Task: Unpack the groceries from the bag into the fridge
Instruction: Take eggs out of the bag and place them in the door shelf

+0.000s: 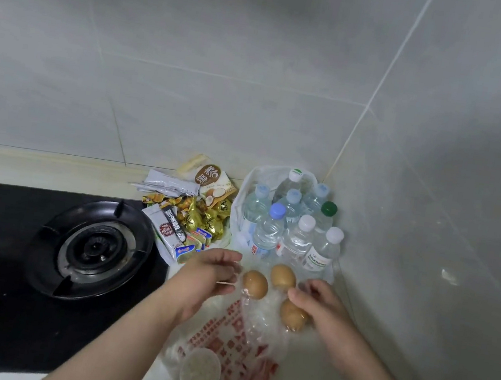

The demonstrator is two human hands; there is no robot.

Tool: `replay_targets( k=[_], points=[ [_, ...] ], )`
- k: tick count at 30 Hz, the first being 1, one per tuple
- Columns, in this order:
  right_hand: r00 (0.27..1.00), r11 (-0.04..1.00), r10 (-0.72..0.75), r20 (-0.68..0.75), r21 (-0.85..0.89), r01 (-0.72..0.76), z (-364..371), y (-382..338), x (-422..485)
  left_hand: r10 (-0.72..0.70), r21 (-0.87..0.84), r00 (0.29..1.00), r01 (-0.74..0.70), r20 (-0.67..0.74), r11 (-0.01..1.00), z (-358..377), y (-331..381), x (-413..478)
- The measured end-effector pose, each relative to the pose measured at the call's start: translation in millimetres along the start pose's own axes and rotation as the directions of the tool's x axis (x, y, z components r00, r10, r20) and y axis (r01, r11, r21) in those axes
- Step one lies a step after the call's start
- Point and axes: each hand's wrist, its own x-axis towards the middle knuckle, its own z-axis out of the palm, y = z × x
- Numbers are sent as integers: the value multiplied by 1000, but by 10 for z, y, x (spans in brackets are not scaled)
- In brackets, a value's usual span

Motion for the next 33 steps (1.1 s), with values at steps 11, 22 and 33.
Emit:
replay_targets(
  k=[11,22,33],
  points=[
    [967,997,-62,247,59,49,711,-520,-29,94,-400,981,-18,171,916,-483,42,-876],
    [746,988,-3,666,-115,106,2225,-646,-262,212,-489,941,-320,-264,811,-1336,-215,-2017],
    [291,963,87,953,-155,221,3430,-518,-1133,138,-493,692,-626,-709,604,-1544,-839,-3297]
  ],
)
